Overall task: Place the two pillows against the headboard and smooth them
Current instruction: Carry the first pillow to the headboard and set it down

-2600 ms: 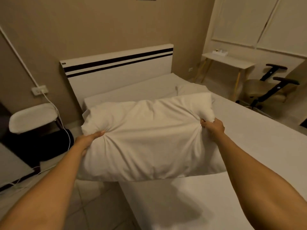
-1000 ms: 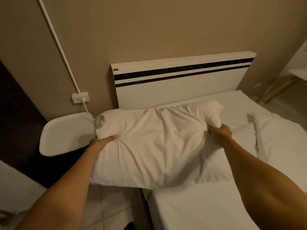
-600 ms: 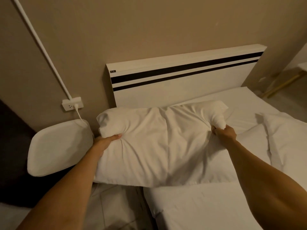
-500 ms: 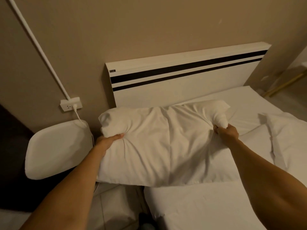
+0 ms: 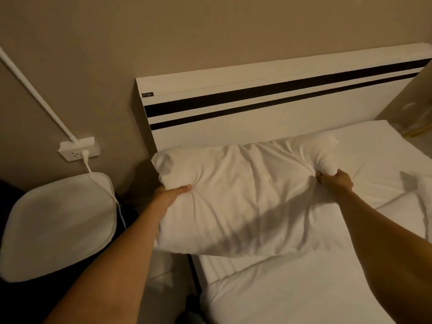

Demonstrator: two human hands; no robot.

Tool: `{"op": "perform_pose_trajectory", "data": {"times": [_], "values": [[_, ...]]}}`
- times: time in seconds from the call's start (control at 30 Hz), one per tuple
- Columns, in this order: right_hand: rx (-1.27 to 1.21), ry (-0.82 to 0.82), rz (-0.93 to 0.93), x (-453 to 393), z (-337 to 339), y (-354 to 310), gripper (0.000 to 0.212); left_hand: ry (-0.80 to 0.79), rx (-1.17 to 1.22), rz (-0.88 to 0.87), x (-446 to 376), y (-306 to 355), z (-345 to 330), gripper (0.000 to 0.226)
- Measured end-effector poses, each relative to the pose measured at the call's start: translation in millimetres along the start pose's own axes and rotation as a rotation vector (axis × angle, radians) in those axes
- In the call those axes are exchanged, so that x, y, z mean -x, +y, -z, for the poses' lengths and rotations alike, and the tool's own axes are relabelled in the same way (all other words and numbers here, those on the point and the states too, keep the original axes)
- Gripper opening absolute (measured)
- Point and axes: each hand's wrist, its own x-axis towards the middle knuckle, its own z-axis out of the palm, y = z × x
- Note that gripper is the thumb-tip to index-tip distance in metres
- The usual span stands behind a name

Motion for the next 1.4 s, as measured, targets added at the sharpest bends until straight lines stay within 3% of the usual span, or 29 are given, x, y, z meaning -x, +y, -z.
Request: {"op": "perform_pose_trajectory", "data": {"times": [0.43, 0.6, 0.83, 1.03, 1.13, 1.27, 1.33, 1.4], "values": [[0.06, 0.125, 0.103, -143, -76, -5, 0.042, -0.079, 0.188, -0.079, -127, -36, -88, 0.079], [0.028, 0.127, 0.126, -185, -111, 1, 0.037, 0.005, 0.228, -0.138, -164, -57, -112, 0.075], [-0.019, 0.078, 0.202, -235, -169, -2, 0.034, 0.144, 0.214, -0.124, -209, -97, -126, 0.082], [0.201, -0.007, 0.223, -282, -202, 17, 0.062, 0.177, 0.125, -0.122, -244, -123, -125, 0.099], [0.254, -0.051, 0.224, -296, -214, 43, 0.064, 0.253, 0.102, -0.147, -245, -131, -131, 0.111], [0.398, 0.072, 0.436, -298, -230, 50, 0.056, 0.534, -0.08, -0.405, -241, -117, -145, 0.119], [0.441, 0.076, 0.584, -288, -238, 37, 0.058, 0.667, -0.288, -0.559, -239, -95, -151, 0.106], [0.478, 0.043, 0.711, -273, -252, 18, 0.06, 0.68, -0.596, -0.689, -243, -69, -158, 0.086]]}}
